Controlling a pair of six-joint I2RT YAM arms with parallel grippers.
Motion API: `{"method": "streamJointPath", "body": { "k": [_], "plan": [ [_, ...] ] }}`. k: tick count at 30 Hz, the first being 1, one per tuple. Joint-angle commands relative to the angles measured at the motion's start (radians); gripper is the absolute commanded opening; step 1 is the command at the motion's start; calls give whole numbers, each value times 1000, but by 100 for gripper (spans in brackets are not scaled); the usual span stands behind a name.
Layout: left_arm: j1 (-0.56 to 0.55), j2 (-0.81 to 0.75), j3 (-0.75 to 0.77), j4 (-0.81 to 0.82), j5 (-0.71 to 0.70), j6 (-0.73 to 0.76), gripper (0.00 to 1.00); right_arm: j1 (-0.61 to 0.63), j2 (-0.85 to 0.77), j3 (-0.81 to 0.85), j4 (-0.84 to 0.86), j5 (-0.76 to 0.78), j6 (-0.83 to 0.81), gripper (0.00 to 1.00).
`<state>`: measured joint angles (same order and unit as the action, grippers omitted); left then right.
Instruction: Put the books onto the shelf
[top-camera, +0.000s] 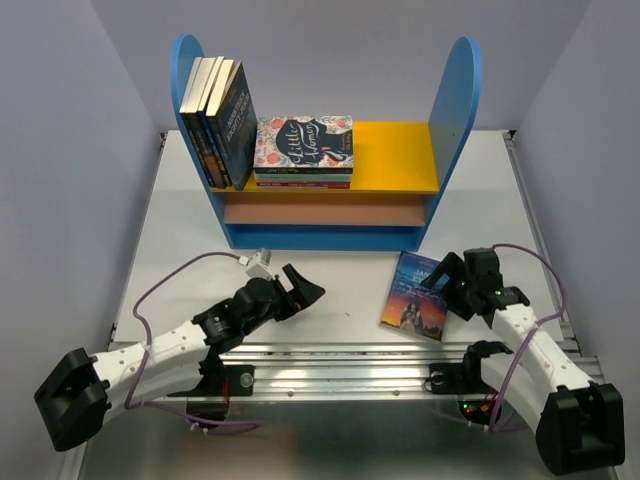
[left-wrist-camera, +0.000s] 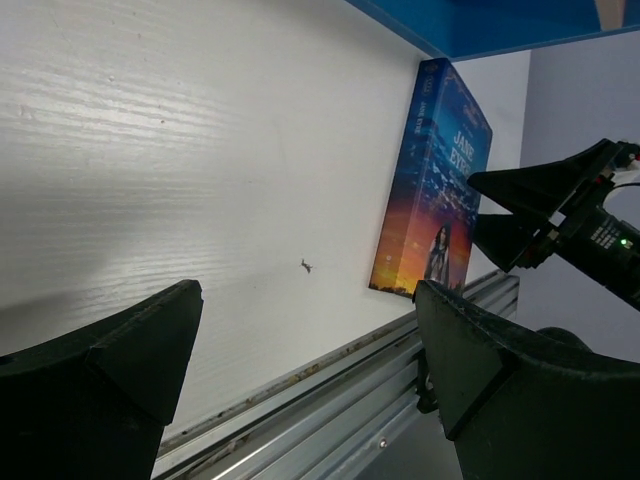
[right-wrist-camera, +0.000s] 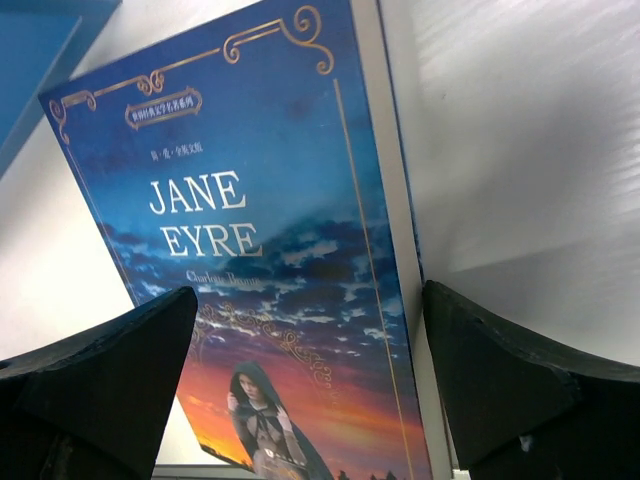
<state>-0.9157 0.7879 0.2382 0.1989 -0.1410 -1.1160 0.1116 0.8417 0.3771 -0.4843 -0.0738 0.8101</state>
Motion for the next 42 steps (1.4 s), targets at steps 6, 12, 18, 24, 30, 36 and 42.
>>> {"method": "streamJointPath", "body": {
  "k": [6,12,18,24,30,36,42],
  "plan": [
    [-8,131,93,76,4,64,99,114,-16,37,-92,146,72,100],
    [-15,338,208,189,89,172,99,114,22,75,-48,118,83,100],
    [-103,605,413,224,126,246,99,114,-2,49,-50,154,89,100],
    [-179,870,578,241,168,269,95,114,-41,54,-50,143,77,100],
    [-193,990,676,235,222,294,86,114,-44,51,-47,120,70,100],
    [-195,1039,740,154,196,346,68,114,-47,43,-31,103,73,100],
    [-195,1077,760,146,222,366,49,114,-70,20,19,13,80,100]
  ]
}}
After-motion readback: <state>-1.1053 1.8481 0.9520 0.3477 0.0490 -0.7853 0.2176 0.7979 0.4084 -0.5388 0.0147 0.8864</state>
